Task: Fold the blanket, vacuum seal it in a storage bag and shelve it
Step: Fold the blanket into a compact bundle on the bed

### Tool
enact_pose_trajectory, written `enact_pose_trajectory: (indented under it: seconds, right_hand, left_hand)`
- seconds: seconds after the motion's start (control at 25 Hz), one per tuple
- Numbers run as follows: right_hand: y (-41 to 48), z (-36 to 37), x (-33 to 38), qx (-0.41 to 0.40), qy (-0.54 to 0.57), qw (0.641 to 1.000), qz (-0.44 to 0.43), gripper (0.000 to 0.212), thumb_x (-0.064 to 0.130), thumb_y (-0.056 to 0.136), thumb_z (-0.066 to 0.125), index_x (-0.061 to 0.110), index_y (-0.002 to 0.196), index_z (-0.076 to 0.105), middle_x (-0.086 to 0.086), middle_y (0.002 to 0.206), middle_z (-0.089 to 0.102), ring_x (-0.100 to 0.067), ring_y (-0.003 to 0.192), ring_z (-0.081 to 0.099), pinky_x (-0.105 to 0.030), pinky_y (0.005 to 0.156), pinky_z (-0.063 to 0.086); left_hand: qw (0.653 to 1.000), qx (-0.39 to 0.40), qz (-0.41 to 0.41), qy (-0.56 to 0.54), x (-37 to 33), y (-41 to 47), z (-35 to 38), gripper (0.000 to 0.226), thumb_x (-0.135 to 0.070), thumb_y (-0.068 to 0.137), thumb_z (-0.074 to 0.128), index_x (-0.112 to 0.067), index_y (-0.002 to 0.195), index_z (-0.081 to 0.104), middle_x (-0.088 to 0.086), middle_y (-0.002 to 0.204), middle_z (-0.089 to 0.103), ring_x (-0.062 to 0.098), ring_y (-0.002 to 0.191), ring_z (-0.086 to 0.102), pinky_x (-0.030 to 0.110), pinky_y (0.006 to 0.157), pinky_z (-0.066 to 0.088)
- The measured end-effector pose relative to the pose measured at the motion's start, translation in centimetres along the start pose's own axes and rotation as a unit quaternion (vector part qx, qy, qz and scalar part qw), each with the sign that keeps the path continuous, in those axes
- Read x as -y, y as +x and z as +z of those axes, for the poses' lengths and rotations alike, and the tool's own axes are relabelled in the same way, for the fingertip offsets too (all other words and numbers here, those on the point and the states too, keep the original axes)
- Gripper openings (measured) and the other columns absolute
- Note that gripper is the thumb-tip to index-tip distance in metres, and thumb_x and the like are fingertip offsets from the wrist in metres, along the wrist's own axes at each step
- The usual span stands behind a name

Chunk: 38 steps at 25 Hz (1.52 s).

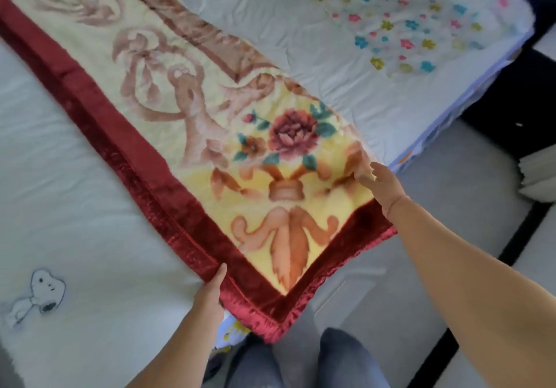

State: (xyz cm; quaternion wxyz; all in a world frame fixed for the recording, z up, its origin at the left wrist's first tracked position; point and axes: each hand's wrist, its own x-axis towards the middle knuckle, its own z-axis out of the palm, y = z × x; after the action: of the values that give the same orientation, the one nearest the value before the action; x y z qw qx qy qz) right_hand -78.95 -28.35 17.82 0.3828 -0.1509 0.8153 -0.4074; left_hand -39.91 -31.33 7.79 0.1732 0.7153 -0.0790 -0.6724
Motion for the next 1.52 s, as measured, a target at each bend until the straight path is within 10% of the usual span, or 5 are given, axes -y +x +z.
enact_pose_trajectory:
  seconds: [0.2,0.4,0.92,1.08,1.52]
  right_hand:
    - [4.7,-1.3,2.6,0.093,-0.125,0.984,-0.089,0.04,0.007,0.085,0.07,0.03,0.107,0.046,-0.002,0.11,0.042,-0.015,0.107,0.036,-0.02,0.089,0.036]
    - [7.8,-4.7,0.4,0.162,-0.211,0.962,-0.063,0.099,0.025,0.075,0.081,0.012,0.15,0.017,-0.012,0.15,0.031,-0.029,0.137,0.034,-0.041,0.112,0.03]
    - [9.4,-11.5,-5.4,0.338,-0.146,0.922,0.124,0.098,0.042,0.023,0.097,0.013,0.111,0.065,-0.009,0.098,0.075,-0.02,0.079,0.073,-0.026,0.059,0.058]
    - [7.3,-15.0,0.6,0.356,-0.122,0.912,0.162,0.053,0.023,0.067,0.077,0.003,0.114,0.065,-0.017,0.093,0.074,-0.026,0.067,0.072,-0.033,0.057,0.059]
    - [5.4,-8.0,19.7,0.431,0.156,0.88,0.124,0.093,0.009,0.008,0.096,0.003,0.097,0.07,-0.014,0.09,0.074,-0.026,0.073,0.073,-0.041,0.056,0.059]
  left_hand:
    - [0.998,-0.067,0.011,0.001,1.4,-2.7,1.1,0.054,-0.045,0.068,0.082,-0.011,0.106,0.065,0.011,0.1,0.07,0.029,0.088,0.067,0.038,0.08,0.055]
    - [0.991,-0.094,0.085,-0.032,6.1,-3.9,2.1,0.087,-0.055,0.048,0.088,-0.009,0.117,0.063,0.012,0.107,0.07,0.03,0.096,0.068,0.048,0.089,0.053]
    - [0.996,0.036,0.026,-0.072,15.4,-11.1,4.7,0.065,-0.018,0.056,0.087,-0.014,0.117,0.062,0.01,0.103,0.073,0.026,0.088,0.072,0.034,0.067,0.059]
    - [0.992,0.027,0.002,-0.127,13.1,-16.7,3.2,0.025,-0.021,0.085,0.066,-0.006,0.105,0.066,0.017,0.094,0.073,0.027,0.068,0.072,0.035,0.053,0.058]
    - [0.945,0.065,0.186,-0.262,-8.6,-24.8,1.9,0.031,-0.007,0.06,0.072,-0.001,0.09,0.069,0.013,0.068,0.071,0.023,0.058,0.069,0.03,0.052,0.058]
